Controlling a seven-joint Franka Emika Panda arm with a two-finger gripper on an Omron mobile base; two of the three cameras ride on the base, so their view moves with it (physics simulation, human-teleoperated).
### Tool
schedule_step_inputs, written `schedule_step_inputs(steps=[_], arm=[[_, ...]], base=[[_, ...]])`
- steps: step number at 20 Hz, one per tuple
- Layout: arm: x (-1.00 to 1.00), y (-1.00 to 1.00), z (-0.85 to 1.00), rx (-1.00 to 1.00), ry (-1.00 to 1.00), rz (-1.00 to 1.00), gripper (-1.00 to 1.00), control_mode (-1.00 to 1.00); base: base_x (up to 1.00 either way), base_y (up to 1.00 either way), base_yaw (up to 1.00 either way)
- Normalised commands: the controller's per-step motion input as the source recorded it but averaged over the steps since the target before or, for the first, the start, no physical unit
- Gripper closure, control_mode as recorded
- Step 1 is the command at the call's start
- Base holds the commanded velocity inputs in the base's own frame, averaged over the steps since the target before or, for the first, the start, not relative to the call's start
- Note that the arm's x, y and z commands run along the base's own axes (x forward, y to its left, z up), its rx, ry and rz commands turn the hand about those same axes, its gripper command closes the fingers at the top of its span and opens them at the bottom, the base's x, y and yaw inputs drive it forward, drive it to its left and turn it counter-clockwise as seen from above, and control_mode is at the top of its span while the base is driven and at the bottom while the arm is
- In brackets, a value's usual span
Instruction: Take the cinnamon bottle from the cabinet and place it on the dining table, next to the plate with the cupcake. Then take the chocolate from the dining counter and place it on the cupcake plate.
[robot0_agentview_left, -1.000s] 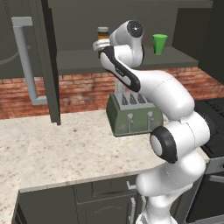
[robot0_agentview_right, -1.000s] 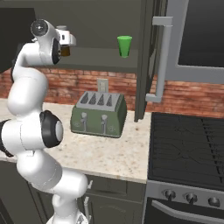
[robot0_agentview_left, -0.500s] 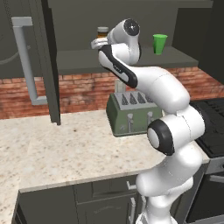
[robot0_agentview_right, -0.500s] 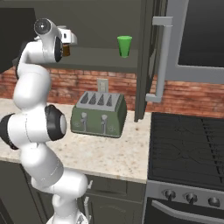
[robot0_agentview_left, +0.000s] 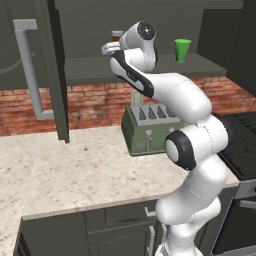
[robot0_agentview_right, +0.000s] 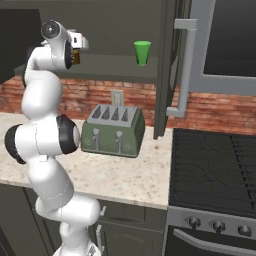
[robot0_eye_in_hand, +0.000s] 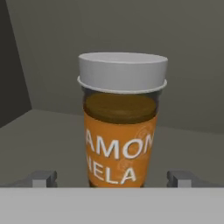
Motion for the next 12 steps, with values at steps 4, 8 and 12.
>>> schedule_step_inputs(steps=[4,8,12], arm=[[0.29,0.11,0.00,0.00,0.00,0.00,-1.00,-1.00],[0.26,0.04,0.00,0.00,0.00,0.00,-1.00,-1.00],[0.24,0.02,0.00,0.00,0.00,0.00,-1.00,-1.00]], base=[[0.00,0.00,0.00],[0.00,0.00,0.00],[0.00,0.00,0.00]])
